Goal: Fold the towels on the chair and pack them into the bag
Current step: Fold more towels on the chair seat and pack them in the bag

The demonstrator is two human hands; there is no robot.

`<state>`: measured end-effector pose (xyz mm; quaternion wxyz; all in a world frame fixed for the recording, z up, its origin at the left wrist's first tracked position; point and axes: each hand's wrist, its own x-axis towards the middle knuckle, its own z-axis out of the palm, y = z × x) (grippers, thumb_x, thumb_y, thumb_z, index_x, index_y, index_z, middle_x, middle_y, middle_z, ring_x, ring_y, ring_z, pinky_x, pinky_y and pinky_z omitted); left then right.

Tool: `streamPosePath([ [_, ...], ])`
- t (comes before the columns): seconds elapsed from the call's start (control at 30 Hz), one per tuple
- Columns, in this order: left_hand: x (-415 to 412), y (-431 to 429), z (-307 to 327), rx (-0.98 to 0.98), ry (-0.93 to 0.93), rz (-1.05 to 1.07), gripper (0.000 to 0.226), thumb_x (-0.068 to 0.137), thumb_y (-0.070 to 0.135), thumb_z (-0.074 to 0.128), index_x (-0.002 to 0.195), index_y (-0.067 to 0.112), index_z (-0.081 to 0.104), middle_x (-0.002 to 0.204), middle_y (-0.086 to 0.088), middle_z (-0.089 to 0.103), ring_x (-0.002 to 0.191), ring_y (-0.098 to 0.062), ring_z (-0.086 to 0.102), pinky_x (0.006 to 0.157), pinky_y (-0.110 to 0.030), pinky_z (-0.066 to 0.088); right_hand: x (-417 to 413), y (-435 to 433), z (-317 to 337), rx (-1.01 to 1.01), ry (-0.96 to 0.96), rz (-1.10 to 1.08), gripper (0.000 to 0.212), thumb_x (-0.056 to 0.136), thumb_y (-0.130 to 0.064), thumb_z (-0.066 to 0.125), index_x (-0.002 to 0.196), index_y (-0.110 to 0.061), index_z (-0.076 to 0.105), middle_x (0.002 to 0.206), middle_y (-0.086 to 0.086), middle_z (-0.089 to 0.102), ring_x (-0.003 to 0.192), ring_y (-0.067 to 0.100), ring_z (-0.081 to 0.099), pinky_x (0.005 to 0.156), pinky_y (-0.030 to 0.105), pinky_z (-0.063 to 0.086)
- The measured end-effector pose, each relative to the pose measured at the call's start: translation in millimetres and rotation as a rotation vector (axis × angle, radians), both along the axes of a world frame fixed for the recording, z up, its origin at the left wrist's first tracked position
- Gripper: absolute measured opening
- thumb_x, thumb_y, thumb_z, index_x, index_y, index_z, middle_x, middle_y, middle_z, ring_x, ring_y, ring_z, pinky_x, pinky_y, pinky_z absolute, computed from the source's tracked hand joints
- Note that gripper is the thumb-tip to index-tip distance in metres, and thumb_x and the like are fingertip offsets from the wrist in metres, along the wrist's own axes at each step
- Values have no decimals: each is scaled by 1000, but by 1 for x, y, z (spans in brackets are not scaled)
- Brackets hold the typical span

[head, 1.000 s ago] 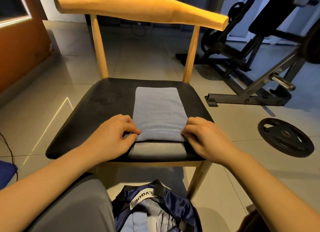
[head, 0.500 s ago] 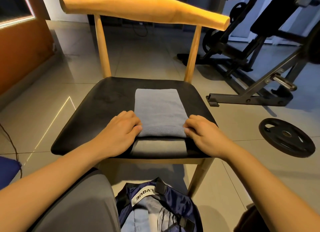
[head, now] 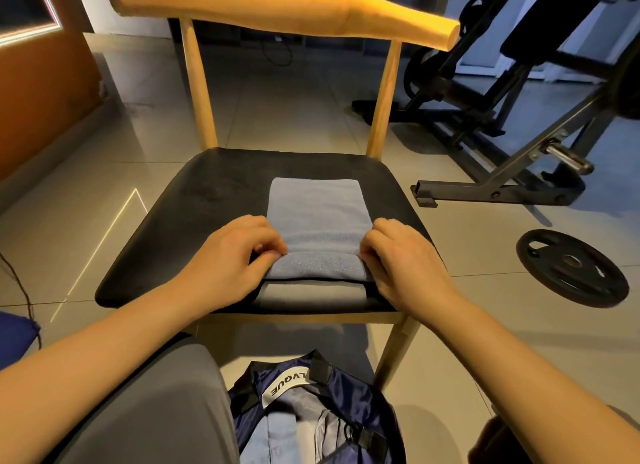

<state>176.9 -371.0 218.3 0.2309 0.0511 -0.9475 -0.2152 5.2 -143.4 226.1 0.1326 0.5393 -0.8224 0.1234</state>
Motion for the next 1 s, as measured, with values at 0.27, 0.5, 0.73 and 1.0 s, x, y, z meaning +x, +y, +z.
streamPosePath([
  [0.27, 8, -3, 2, -286, -110, -56, 49, 93, 63, 48, 116, 31, 76, 102, 16, 60, 90, -7, 52, 76, -34, 49, 3, 12, -2, -38, 50, 110, 16, 87, -18, 73, 101, -16, 66, 100, 2, 62, 84, 21, 56, 69, 28, 43],
  [0.5, -1, -6, -4, -131, -119, 2, 49, 97, 59, 38, 115, 28, 72, 101, 17, 59, 94, -8, 49, 85, -38, 44, 7, 9, -1, -13, 108, 146, 27, 90, -39, 68, 111, -21, 64, 105, -2, 61, 92, 19, 54, 81, 30, 42],
  [0.73, -3, -4, -6, -48, -79, 19, 33, 96, 60, 42, 113, 35, 55, 102, 23, 53, 96, -5, 49, 86, -32, 44, 3, 3, 0, -58, -200, 19, 22, 98, -28, 64, 118, -30, 56, 104, -10, 57, 93, 14, 49, 80, 28, 45],
  [1.0, -11, -10, -11, 140, -26, 50, 14, 101, 42, 56, 113, 34, 57, 96, 13, 61, 92, -6, 55, 84, -29, 44, -10, -16, 4, -92, -303, -10, 21, 103, -27, 55, 123, -26, 63, 114, -9, 62, 104, 11, 53, 92, 30, 44],
])
